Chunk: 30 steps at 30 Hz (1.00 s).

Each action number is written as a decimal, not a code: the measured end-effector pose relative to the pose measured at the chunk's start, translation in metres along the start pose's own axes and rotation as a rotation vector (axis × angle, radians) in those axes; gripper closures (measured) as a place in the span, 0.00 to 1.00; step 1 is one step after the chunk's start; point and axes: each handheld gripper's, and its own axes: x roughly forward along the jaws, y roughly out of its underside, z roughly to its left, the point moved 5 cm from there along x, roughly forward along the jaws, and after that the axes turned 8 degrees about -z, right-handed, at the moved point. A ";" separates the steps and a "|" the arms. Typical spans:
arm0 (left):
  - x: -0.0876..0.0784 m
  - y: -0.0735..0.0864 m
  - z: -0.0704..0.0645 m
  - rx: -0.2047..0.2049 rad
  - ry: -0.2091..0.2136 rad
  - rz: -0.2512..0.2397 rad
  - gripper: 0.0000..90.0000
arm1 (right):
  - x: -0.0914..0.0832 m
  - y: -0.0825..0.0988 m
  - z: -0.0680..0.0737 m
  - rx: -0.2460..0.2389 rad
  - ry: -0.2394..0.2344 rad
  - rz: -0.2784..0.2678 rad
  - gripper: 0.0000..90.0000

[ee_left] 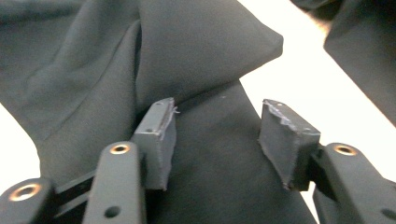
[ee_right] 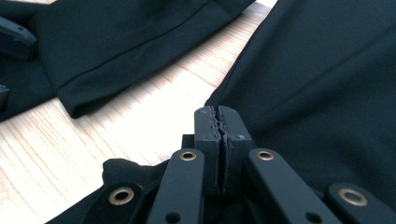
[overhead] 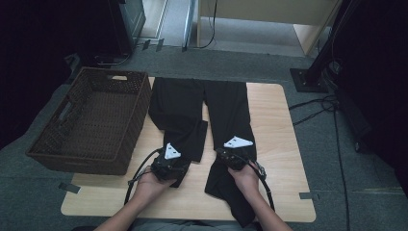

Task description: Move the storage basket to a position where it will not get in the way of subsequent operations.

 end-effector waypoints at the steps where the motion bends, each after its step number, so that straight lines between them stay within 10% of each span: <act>1: 0.001 0.000 0.000 -0.003 -0.005 -0.003 0.46 | 0.000 0.000 0.000 0.000 0.002 -0.001 0.97; 8: 0.003 0.000 0.004 0.015 -0.064 -0.022 0.50 | 0.000 0.000 0.000 -0.001 0.002 -0.004 0.97; 13: -0.002 0.000 0.012 0.000 -0.073 -0.021 0.83 | 0.000 0.001 0.000 -0.001 0.003 -0.006 0.97; 15: -0.003 0.000 0.011 -0.005 -0.029 0.007 0.96 | 0.000 0.001 0.000 -0.002 0.002 -0.006 0.97; 16: -0.006 -0.003 0.005 -0.027 0.085 0.052 0.97 | 0.000 0.001 0.000 0.001 0.001 -0.005 0.97; 20: -0.020 -0.016 -0.006 -0.009 0.216 0.019 0.98 | 0.000 0.001 0.000 0.001 0.002 -0.006 0.97; 23: -0.034 -0.036 -0.003 -0.006 0.255 -0.015 0.98 | 0.000 0.001 0.000 -0.003 0.004 -0.009 0.97; 25: -0.039 -0.049 0.006 -0.080 0.282 -0.041 0.98 | 0.000 0.001 0.000 -0.004 0.005 -0.010 0.97; 30: -0.029 -0.062 0.038 -0.160 0.231 0.006 0.96 | 0.000 0.001 0.001 -0.002 0.006 -0.011 0.97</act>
